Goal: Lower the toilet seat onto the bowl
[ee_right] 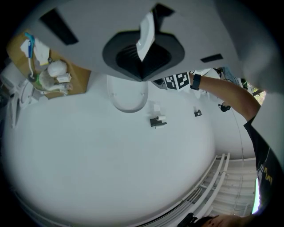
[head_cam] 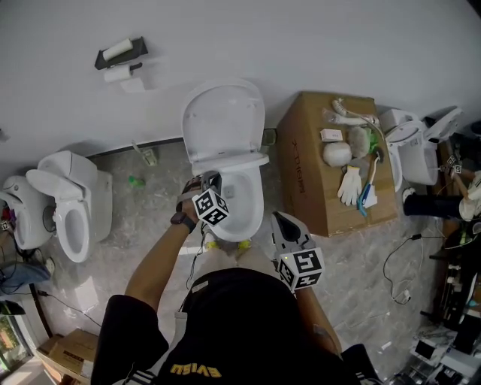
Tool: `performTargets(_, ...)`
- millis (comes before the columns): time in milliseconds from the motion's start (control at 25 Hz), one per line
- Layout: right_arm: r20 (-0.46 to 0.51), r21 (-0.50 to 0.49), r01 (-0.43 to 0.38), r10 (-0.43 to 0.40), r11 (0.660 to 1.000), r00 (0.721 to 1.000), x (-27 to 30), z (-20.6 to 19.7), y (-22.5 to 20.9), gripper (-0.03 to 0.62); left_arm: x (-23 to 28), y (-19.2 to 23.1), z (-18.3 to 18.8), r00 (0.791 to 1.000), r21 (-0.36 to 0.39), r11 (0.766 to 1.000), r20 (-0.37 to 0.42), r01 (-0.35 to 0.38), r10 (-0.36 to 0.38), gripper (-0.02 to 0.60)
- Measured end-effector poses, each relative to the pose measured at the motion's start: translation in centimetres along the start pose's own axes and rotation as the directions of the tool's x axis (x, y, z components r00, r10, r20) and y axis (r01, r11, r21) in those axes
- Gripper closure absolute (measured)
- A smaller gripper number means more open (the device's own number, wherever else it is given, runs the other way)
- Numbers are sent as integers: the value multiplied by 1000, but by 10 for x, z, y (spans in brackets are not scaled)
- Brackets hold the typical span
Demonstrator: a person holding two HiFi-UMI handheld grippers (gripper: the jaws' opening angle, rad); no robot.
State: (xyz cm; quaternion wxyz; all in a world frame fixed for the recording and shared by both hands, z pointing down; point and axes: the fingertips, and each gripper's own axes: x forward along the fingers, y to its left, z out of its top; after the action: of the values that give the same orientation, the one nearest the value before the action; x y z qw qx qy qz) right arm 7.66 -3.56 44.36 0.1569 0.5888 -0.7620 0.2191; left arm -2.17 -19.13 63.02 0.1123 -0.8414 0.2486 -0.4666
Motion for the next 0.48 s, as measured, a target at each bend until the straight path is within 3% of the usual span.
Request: performTargets(480,0,9,-7,7,1000,1000,0,-3,0,600,-6,-18,-5,999,-53,998,-7,35,-35,554)
